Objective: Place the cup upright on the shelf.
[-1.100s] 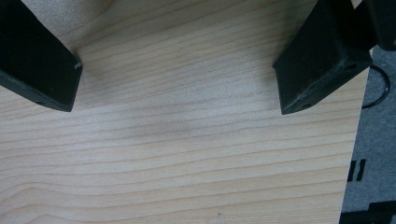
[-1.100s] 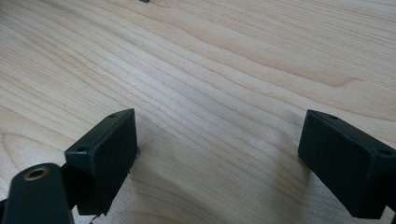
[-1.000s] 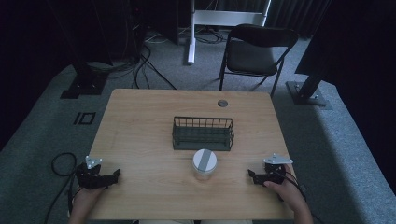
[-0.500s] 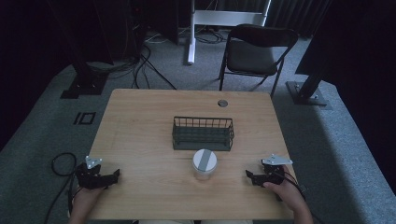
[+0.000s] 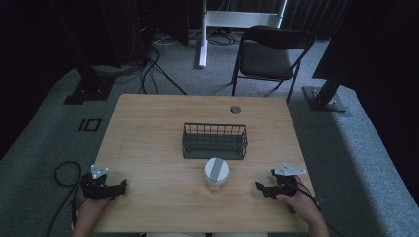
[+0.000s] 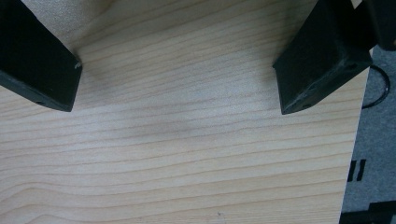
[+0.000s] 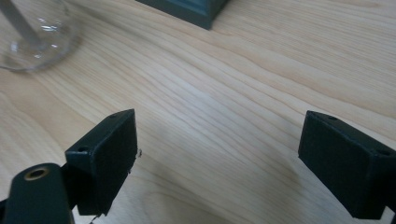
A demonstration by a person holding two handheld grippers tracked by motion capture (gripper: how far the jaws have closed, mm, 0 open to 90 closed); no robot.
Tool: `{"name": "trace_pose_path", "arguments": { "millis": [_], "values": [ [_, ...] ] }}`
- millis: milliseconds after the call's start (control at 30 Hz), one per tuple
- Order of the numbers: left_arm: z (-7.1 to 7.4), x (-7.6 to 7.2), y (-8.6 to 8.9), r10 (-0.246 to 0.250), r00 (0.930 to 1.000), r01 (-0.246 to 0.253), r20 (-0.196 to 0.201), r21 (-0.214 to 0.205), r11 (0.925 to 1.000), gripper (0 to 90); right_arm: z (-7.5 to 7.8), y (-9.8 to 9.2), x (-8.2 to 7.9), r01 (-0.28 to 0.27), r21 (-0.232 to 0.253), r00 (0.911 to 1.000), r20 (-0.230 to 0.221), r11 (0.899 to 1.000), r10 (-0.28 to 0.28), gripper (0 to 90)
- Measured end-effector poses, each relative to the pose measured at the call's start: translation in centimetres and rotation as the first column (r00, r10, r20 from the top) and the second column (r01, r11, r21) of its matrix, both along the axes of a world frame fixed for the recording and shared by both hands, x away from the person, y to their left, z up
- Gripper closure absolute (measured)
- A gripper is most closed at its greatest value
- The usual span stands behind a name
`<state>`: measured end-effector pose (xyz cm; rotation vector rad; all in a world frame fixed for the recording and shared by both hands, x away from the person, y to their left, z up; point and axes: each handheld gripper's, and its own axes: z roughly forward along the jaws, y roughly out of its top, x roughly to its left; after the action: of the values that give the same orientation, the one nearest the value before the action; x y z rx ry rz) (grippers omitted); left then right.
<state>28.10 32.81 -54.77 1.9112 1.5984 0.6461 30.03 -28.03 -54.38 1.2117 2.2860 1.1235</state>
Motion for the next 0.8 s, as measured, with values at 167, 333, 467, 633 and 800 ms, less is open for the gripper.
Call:
{"name": "trace_pose_path", "arguments": {
  "millis": [167, 333, 467, 633, 800],
  "values": [
    [0.0, 0.0, 0.0, 0.0, 1.0, 0.0, 0.0, 0.0, 1.0, 0.6, 0.3, 0.7, -0.2, -0.03, 0.013, 0.9995, 0.011, 0.999, 0.03, 11.4],
    [0.0, 0.0, 0.0, 0.0, 1.0, 0.0, 0.0, 0.0, 1.0, 0.6, 0.5, 1.6, -0.3, -0.063, 0.031, 0.9979, 0.014, 0.998, 0.063, 11.4],
    [0.0, 0.0, 0.0, 0.0, 1.0, 0.0, 0.0, 0.0, 1.0, 0.6, 0.4, 2.2, -0.4, -0.083, 0.028, 0.9965, 0.01, 0.996, 0.083, 11.4],
    [0.0, 0.0, 0.0, 0.0, 1.0, 0.0, 0.0, 0.0, 1.0, 0.6, 0.6, 2.9, -0.7, -0.116, 0.059, 0.9932, 0.012, 0.991, 0.116, 11.4],
    [0.0, 0.0, 0.0, 0.0, 1.0, 0.0, 0.0, 0.0, 1.0, 0.6, 0.7, 4.0, -0.9, -0.155, 0.068, 0.9879, 0.019, 0.986, 0.154, 11.5]
  ]
}}
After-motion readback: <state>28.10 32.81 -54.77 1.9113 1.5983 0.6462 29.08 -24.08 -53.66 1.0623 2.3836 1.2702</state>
